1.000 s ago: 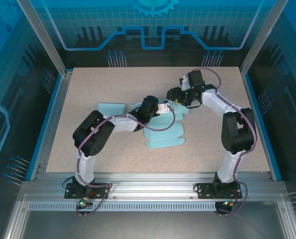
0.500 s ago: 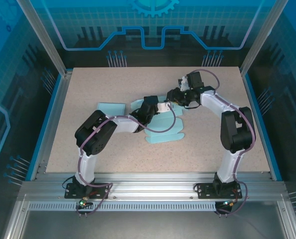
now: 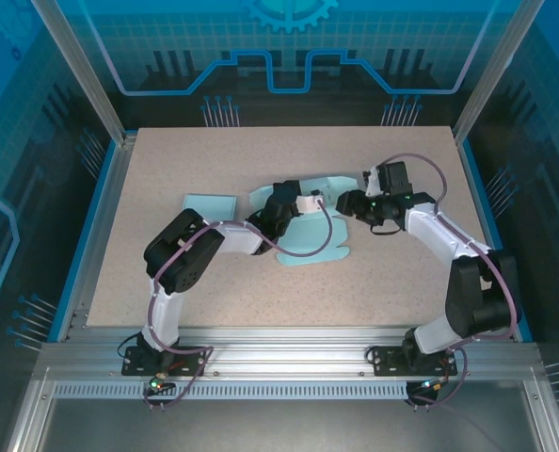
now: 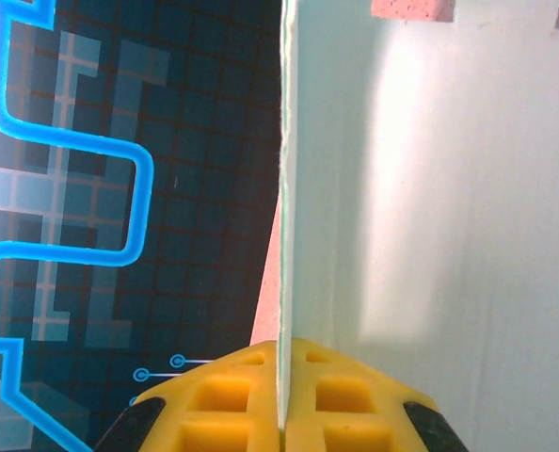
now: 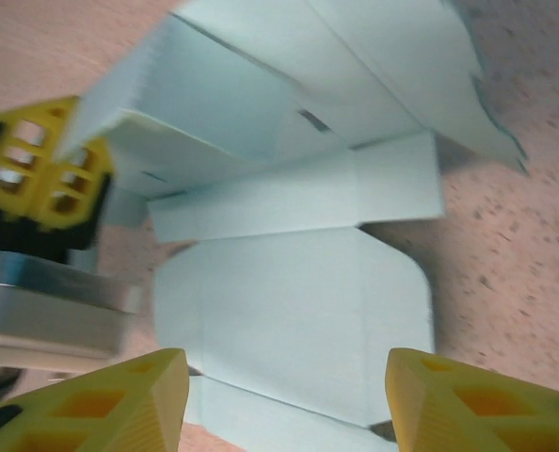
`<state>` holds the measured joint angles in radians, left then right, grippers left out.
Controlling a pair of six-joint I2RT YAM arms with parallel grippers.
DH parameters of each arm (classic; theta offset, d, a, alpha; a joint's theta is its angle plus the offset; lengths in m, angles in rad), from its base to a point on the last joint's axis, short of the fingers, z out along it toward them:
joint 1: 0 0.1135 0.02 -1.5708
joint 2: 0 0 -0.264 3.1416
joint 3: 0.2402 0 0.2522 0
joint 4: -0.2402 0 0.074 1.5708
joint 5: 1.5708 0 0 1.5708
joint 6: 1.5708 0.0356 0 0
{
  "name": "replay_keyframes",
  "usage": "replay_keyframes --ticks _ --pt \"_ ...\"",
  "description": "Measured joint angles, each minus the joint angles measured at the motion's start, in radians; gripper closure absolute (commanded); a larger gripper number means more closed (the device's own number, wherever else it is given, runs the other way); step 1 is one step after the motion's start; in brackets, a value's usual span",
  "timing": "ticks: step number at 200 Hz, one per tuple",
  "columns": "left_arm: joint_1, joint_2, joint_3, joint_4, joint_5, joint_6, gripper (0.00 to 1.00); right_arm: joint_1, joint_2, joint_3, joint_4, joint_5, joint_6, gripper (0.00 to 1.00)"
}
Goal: Fold the paper box
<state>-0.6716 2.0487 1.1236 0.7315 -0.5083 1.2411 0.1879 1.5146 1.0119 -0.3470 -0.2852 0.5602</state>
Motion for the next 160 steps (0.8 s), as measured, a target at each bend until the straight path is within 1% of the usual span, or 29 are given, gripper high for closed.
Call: replay_keyframes --ticks 24,39,67,125,141,160 --pt "0.000 0.000 -0.016 0.009 0.000 0.000 1.00 -0.005 0.026 -0.040 0.009 0.029 -0.003 0.40" --pt "0.000 0.000 -0.022 0.012 0.001 0.000 1.00 -0.006 0.057 -0.048 0.031 0.050 -0.003 0.40" --pt "0.000 0.000 -0.027 0.015 0.002 0.000 1.00 -0.009 0.122 -0.050 0.097 0.051 -0.003 0.40" --pt "0.000 0.000 -0.027 0.015 0.004 0.000 1.00 -0.013 0.266 -0.047 0.234 0.037 0.016 0.48" --pt "0.000 0.000 -0.027 0.015 0.004 0.000 1.00 -0.013 0.297 -0.041 0.268 0.021 0.024 0.52" --pt "0.000 0.000 -0.027 0.015 0.004 0.000 1.00 -0.012 0.317 -0.032 0.311 -0.005 0.033 0.54"
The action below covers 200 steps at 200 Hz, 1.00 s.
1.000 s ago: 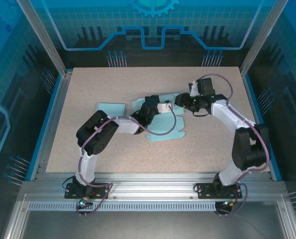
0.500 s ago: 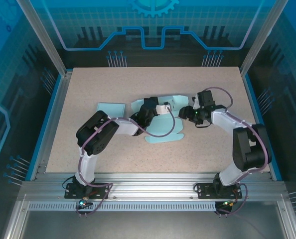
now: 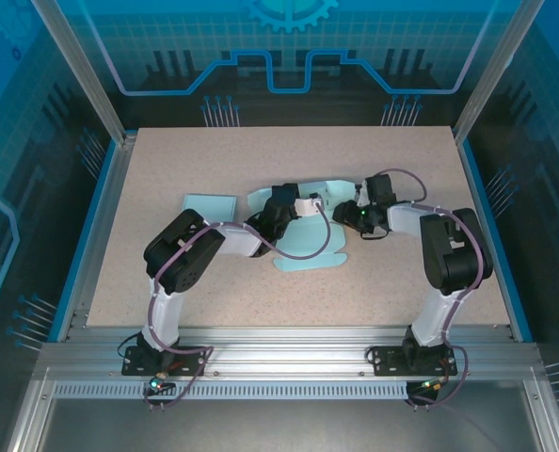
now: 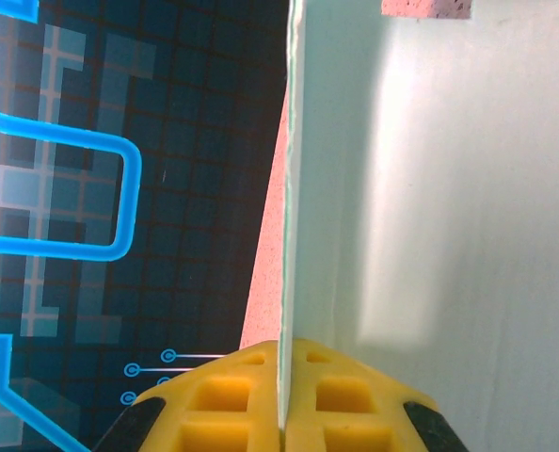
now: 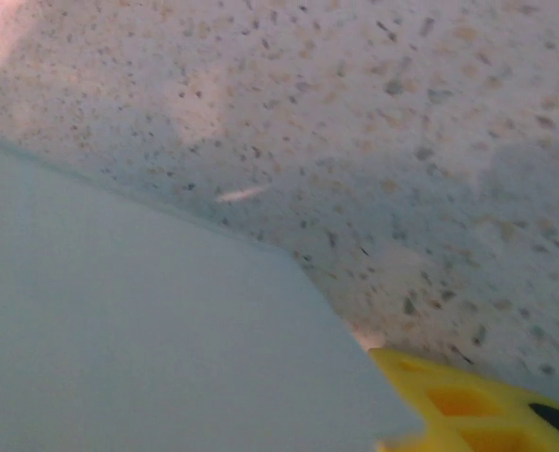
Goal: Fold the paper box
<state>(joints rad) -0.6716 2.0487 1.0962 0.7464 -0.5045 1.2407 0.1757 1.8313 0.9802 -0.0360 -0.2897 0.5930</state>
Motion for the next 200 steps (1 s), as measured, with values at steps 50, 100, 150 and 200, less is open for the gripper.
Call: replay_keyframes --ticks 50,100,150,200 --pt "0.002 0.000 0.000 0.005 -0.008 -0.001 1.00 0.007 0.002 0.014 0.048 -0.017 0.014 0.57" --pt "0.002 0.000 0.003 0.008 -0.024 -0.004 1.00 0.027 -0.040 -0.003 0.053 0.006 0.045 0.56" --pt "0.002 0.009 0.012 0.008 -0.026 -0.004 1.00 0.032 -0.123 -0.092 0.132 0.038 0.109 0.55" --pt "0.002 0.011 0.013 0.015 -0.034 -0.008 1.00 0.071 -0.135 -0.136 0.245 0.055 0.130 0.54"
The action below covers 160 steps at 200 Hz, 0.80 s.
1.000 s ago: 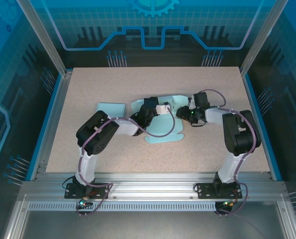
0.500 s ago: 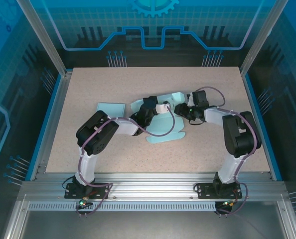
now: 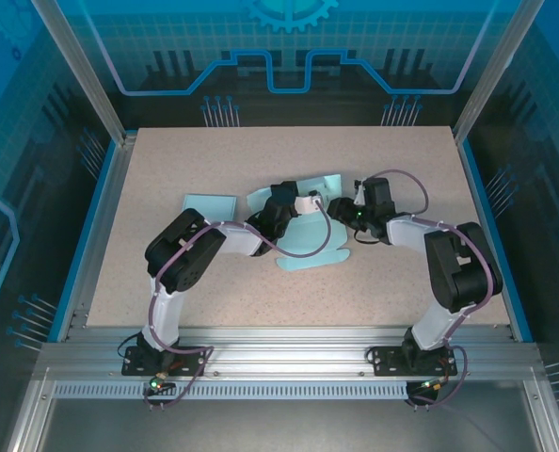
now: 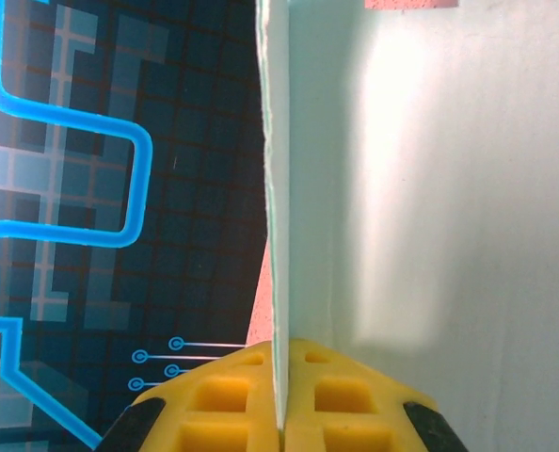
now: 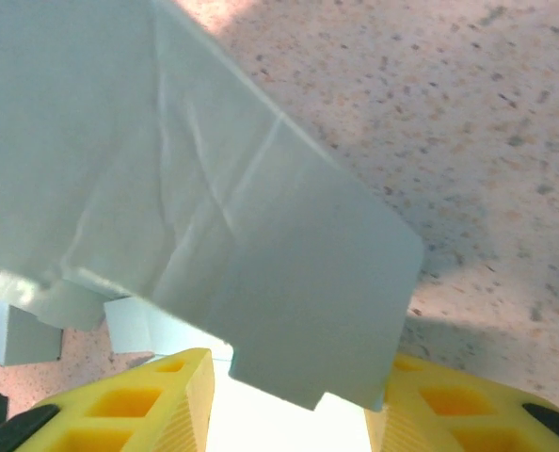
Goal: Fold the paper box
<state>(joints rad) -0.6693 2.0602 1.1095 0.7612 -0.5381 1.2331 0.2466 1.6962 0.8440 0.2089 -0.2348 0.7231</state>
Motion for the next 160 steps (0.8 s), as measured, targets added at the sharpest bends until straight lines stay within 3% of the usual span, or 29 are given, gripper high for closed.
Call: replay_keyframes --ticks 56,111,160 --pt "0.000 0.001 0.001 0.005 -0.008 -0.003 1.00 0.032 -0.009 -0.030 0.063 0.041 0.003 0.52" --pt "-0.003 0.006 0.011 0.015 -0.019 0.002 1.00 0.045 0.027 -0.032 0.132 0.031 0.015 0.59" --pt "-0.010 0.043 0.011 0.069 -0.019 0.093 1.00 0.049 0.051 -0.033 0.109 0.026 0.012 0.55"
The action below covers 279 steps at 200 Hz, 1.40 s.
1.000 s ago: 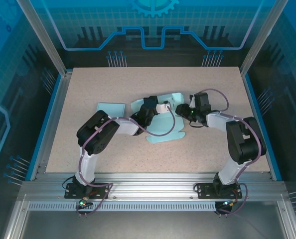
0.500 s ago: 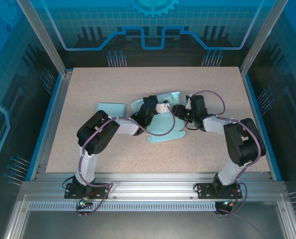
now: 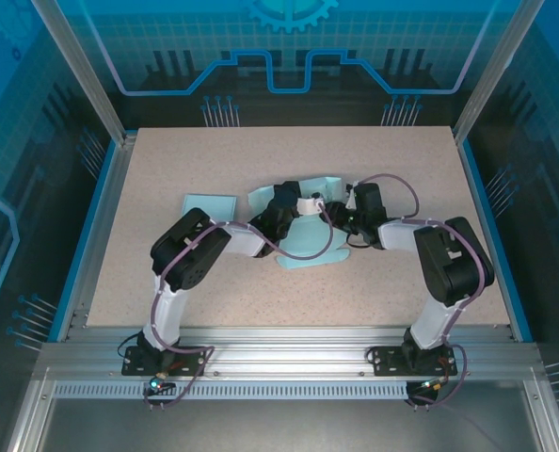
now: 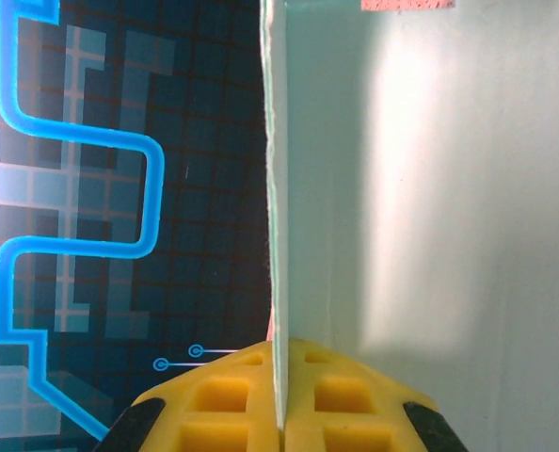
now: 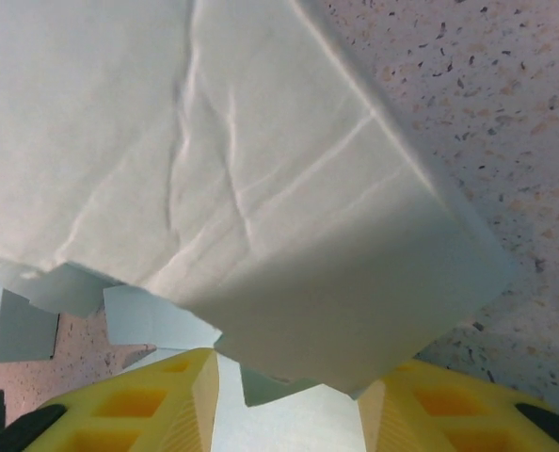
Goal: Fold the paper box
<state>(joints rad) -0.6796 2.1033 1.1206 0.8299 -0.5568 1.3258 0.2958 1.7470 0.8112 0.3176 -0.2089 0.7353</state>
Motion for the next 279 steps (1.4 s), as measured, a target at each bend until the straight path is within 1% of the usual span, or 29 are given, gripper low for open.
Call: replay_keyframes --ticks 36,64,87,101,123,135,155,175,195,220,239,259,279 --pt "0.002 0.038 -0.006 0.113 0.008 0.098 1.00 -0.043 -0.096 -0.048 -0.069 -0.010 -0.037 0.51" --pt "0.002 0.080 -0.020 0.214 0.031 0.201 1.00 -0.109 -0.216 -0.112 -0.095 -0.038 -0.064 0.49" --pt "0.003 0.112 -0.024 0.299 0.039 0.260 0.99 -0.172 -0.300 -0.125 -0.117 -0.064 -0.083 0.48" --pt "0.003 0.125 -0.024 0.333 0.042 0.284 0.99 -0.216 -0.329 -0.124 -0.125 -0.076 -0.092 0.48" --pt "0.003 0.131 -0.024 0.354 0.052 0.301 0.99 -0.283 -0.328 -0.109 -0.149 -0.096 -0.104 0.49" --pt "0.003 0.131 -0.026 0.358 0.057 0.304 0.99 -0.313 -0.303 -0.087 -0.157 -0.114 -0.108 0.51" --pt "0.003 0.131 -0.031 0.359 0.057 0.304 0.99 -0.358 -0.220 -0.015 -0.169 -0.145 -0.110 0.53" --pt "0.003 0.131 -0.031 0.362 0.058 0.304 0.99 -0.390 -0.087 0.106 -0.183 -0.180 -0.112 0.57" --pt "0.003 0.131 -0.031 0.364 0.058 0.304 0.99 -0.399 0.059 0.237 -0.180 -0.239 -0.111 0.58" --pt "0.003 0.131 -0.031 0.365 0.057 0.304 0.99 -0.384 0.210 0.361 -0.173 -0.317 -0.111 0.58" --pt "0.003 0.131 -0.031 0.365 0.058 0.303 0.99 -0.355 0.294 0.438 -0.179 -0.360 -0.111 0.57" --pt "0.003 0.131 -0.031 0.365 0.058 0.303 0.99 -0.316 0.347 0.504 -0.200 -0.392 -0.118 0.57" --pt "0.003 0.132 -0.031 0.366 0.058 0.303 0.99 -0.282 0.358 0.528 -0.214 -0.415 -0.137 0.57"
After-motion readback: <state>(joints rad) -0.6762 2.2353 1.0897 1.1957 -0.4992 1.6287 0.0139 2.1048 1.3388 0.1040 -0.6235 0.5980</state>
